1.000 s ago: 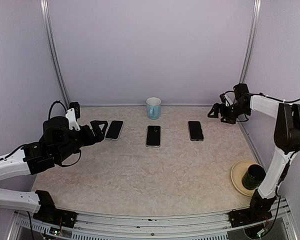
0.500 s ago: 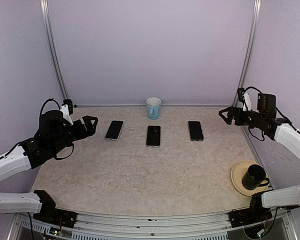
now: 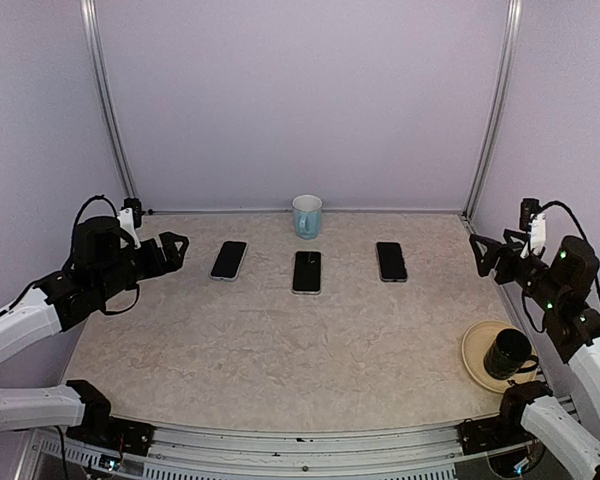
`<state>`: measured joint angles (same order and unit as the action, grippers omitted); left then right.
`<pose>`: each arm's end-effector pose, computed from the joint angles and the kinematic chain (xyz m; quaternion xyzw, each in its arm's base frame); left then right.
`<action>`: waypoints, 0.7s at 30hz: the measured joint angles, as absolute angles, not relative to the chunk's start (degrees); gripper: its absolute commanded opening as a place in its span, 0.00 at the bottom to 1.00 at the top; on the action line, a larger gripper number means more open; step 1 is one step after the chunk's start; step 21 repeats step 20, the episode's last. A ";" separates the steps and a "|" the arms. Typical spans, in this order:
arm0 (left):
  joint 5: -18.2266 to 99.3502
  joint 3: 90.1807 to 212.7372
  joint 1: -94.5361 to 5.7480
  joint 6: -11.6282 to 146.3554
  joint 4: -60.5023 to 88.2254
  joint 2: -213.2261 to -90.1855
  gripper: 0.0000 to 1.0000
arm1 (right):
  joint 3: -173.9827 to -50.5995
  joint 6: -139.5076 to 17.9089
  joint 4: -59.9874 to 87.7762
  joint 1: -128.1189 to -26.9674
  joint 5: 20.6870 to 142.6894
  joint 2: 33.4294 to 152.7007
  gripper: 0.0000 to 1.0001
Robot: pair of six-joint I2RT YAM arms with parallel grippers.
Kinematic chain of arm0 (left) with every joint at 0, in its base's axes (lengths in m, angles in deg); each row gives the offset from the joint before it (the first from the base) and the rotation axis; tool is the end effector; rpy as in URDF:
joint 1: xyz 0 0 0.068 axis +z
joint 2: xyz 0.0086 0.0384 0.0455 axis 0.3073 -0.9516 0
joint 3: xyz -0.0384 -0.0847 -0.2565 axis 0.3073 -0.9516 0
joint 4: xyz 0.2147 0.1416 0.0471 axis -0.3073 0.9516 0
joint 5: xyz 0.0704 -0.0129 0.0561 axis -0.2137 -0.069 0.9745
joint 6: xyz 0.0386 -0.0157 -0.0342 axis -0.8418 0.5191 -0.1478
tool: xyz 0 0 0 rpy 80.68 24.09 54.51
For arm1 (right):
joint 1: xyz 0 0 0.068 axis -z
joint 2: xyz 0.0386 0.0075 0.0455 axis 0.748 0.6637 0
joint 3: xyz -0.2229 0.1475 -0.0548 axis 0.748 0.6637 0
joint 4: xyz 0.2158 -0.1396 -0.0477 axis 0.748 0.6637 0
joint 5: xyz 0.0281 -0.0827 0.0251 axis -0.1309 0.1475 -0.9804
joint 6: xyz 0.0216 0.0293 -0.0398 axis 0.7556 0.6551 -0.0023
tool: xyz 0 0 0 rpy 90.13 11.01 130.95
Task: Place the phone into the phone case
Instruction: Reset both arms
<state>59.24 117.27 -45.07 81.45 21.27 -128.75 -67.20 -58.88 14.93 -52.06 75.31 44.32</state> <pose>0.1932 -0.0920 0.2828 -0.0415 0.8153 -0.1883 0.5460 0.1511 0.0182 0.3006 -0.0515 0.7255 0.1617 0.6670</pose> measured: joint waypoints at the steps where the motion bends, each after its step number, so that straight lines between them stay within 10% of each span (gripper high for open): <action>1: 59.00 117.29 -44.94 81.24 21.40 -128.68 0.99 | -66.76 -58.69 15.50 -52.06 76.16 43.12 1.00; 21: 58.45 117.29 -44.44 77.41 23.91 -125.31 0.99 | -67.11 -57.22 20.78 -52.06 80.38 40.15 1.00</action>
